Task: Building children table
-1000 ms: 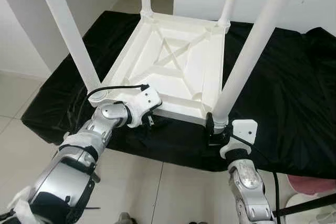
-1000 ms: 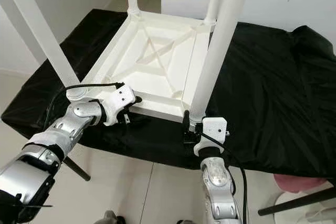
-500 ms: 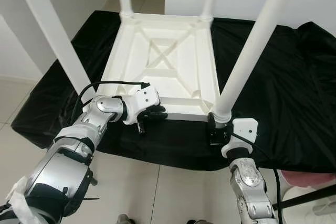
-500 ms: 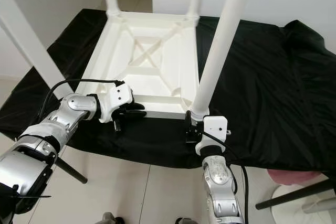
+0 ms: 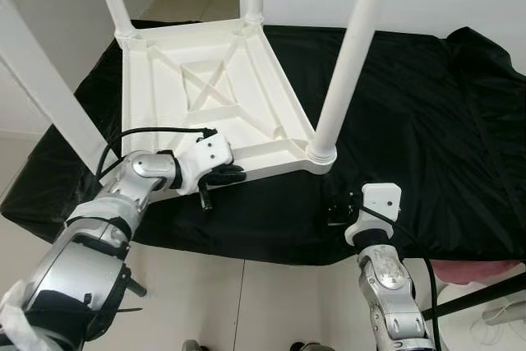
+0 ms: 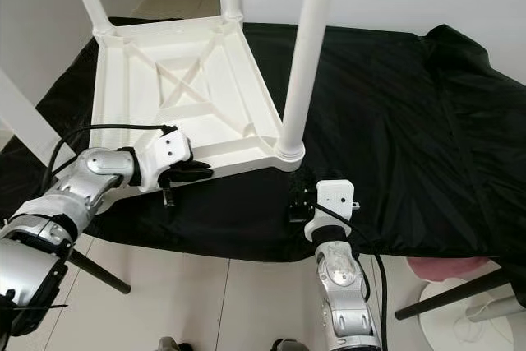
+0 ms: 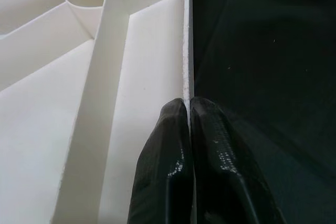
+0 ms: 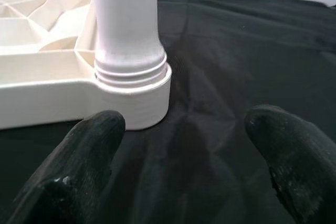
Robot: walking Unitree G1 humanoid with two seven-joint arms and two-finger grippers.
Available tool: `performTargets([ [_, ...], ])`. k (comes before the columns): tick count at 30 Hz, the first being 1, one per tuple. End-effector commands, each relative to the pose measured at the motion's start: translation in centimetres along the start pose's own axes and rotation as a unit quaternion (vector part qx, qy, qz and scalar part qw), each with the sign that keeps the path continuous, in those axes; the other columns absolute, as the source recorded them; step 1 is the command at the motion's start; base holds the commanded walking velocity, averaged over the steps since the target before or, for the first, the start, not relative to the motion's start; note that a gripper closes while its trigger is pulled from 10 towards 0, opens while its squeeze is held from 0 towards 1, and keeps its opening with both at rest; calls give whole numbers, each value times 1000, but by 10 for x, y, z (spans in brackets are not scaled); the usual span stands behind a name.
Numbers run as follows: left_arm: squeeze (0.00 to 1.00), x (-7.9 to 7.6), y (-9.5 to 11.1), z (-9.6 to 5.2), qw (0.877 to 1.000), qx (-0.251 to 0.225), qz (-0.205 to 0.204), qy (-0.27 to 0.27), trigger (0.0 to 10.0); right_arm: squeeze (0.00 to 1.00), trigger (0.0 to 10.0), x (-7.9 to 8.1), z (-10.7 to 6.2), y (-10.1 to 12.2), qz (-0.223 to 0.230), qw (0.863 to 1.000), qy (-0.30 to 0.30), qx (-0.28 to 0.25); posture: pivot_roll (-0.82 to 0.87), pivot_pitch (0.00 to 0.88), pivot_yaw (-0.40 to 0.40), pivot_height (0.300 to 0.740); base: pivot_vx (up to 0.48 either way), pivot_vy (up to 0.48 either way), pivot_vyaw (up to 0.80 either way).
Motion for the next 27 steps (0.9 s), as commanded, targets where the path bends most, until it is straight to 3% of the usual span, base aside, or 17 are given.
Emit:
performTargets([
  [1, 0, -26, -44, -13, 996, 57, -72, -15, 10000, 0, 10000, 4, 0, -6, 4, 1000, 10, 14, 2, 146, 38, 740, 0, 0, 0],
  [3, 0, -26, -36, -11, 996, 29, -81, -15, 10000, 0, 10000, 5, 0, -6, 7, 1000, 13, 15, 4, 148, 38, 740, 0, 0, 0],
  [4, 102, -26, -33, -10, 996, 14, -83, -15, 10000, 0, 10000, 6, 1, -7, 8, 1000, 16, 15, 4, 148, 38, 740, 0, 0, 0],
  [5, 1000, -26, -28, -10, 995, -5, -97, -19, 10000, 0, 10000, 7, 1, -6, 10, 1000, 21, 15, 3, 151, 37, 740, 0, 0, 0],
  [10, 1000, -26, -19, -9, 994, -34, -103, -26, 10000, 0, 10000, 9, 3, -6, 14, 999, 34, 15, 5, 152, 35, 740, 0, 0, 0],
  [12, 1000, -24, -9, -8, 995, -53, -81, -21, 10000, 0, 10000, 12, 5, -5, 23, 998, 52, 16, 7, 155, 33, 740, 0, 0, 0],
  [13, 906, -22, -3, -8, 995, -65, -79, -18, 10000, 0, 10000, 12, 8, -4, 34, 998, 57, 16, 5, 156, 35, 740, 0, 0, 0],
  [14, 906, -22, -3, -8, 995, -65, -79, -18, 10000, 0, 10000, 12, 8, -4, 34, 998, 57, 16, 5, 156, 35, 740, 0, 0, 0],
  [15, 0, -19, 5, -9, 994, -81, -75, -16, 10000, 0, 10000, 11, 11, -3, 48, 997, 60, 16, 6, 156, 35, 740, 0, 0, 0],
  [17, 0, -18, 10, -9, 993, -92, -74, -15, 10000, 0, 10000, 9, 13, -2, 57, 996, 60, 15, 7, 157, 35, 740, 0, 0, 0],
  [19, 0, -15, 32, -15, 988, -133, -80, -18, 10000, 0, 10000, 7, 24, 3, 73, 995, 68, 10, 4, 159, 37, 740, 0, 0, 0],
  [22, 0, -15, 32, -15, 988, -133, -80, -18, 10000, 0, 10000, 7, 24, 3, 73, 995, 68, 10, 4, 159, 37, 740, 0, 0, 0],
  [23, 0, -14, 44, -21, 984, -156, -86, -16, 10000, 0, 10000, 6, 33, 8, 72, 995, 75, 4, 6, 159, 36, 740, 0, 0, 0],
  [27, 0, -19, 56, -38, 979, -178, -100, -12, 10000, 0, 10000, 7, 51, 16, 66, 993, 99, -4, 23, 157, 22, 740, 0, 0, 0],
])
Point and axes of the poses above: a point about 5 cm out from each wrist's last joint towards the gripper, its own z axis pointing out of the wrist towards the gripper, its own y axis along the axis of the wrist's last joint, x = y × z, the point moved 5 cm from there along z, pointing out of the wrist towards the gripper, and after that the axes turned 8 degrees about z, right-handed, at the moved point
